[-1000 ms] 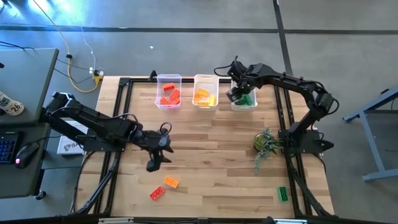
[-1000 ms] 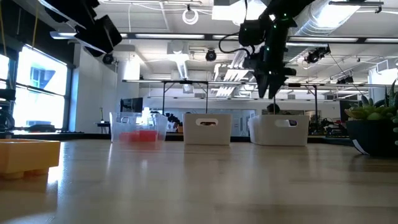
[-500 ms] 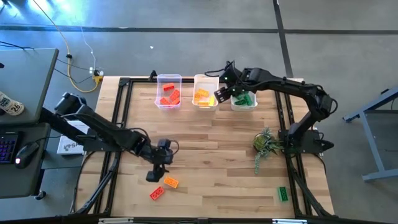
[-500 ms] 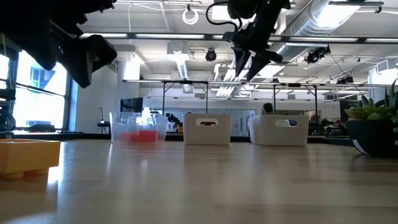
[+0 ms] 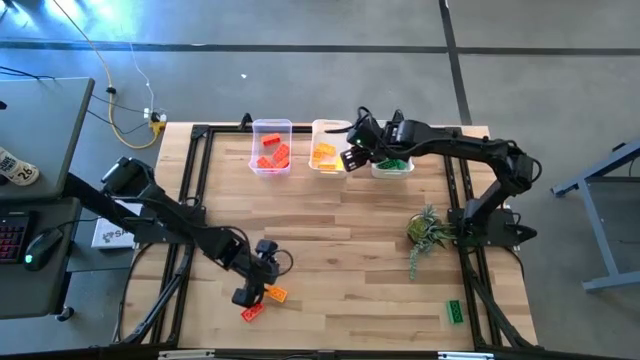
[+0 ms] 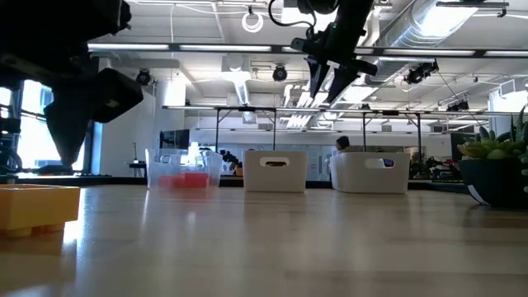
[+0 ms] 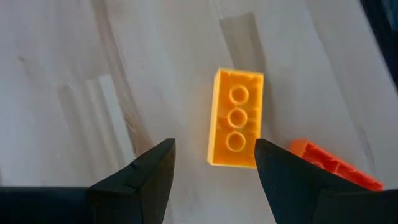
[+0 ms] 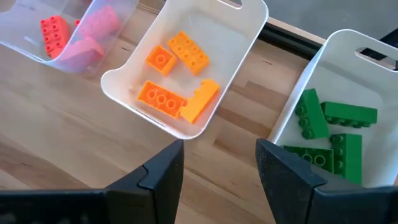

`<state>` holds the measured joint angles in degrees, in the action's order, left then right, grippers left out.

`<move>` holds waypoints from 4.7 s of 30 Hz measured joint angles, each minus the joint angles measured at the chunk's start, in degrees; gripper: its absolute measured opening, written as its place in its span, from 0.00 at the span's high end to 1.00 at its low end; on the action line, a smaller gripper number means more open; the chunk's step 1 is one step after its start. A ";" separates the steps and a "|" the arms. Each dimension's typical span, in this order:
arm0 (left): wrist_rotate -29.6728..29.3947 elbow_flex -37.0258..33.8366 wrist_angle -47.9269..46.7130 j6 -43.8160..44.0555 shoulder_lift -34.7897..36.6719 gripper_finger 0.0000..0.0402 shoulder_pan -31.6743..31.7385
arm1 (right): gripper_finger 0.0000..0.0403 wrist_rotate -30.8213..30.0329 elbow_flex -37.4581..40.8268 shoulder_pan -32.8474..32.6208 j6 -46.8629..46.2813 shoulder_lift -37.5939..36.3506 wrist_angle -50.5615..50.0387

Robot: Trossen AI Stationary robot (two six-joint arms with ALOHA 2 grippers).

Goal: Sort & place blocks by color
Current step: Put the yellow game piece into the left white bin, then put the green game piece into the right white bin

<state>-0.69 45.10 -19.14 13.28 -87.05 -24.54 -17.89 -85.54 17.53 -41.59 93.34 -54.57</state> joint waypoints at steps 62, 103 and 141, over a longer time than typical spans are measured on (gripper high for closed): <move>-8.85 -0.07 17.56 2.16 1.08 0.73 33.44 | 0.54 3.64 0.09 -5.17 6.87 0.02 2.19; 9.01 13.63 27.97 -19.50 -11.08 0.70 60.24 | 0.54 5.40 0.09 -23.28 -37.96 1.17 2.93; 6.91 26.01 -6.81 -19.29 -9.67 0.51 59.70 | 0.54 18.50 0.09 -30.58 -31.74 6.49 -10.14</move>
<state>6.22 71.11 -25.95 -6.01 -96.72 35.16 0.61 -85.45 -13.05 -73.33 99.83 -64.70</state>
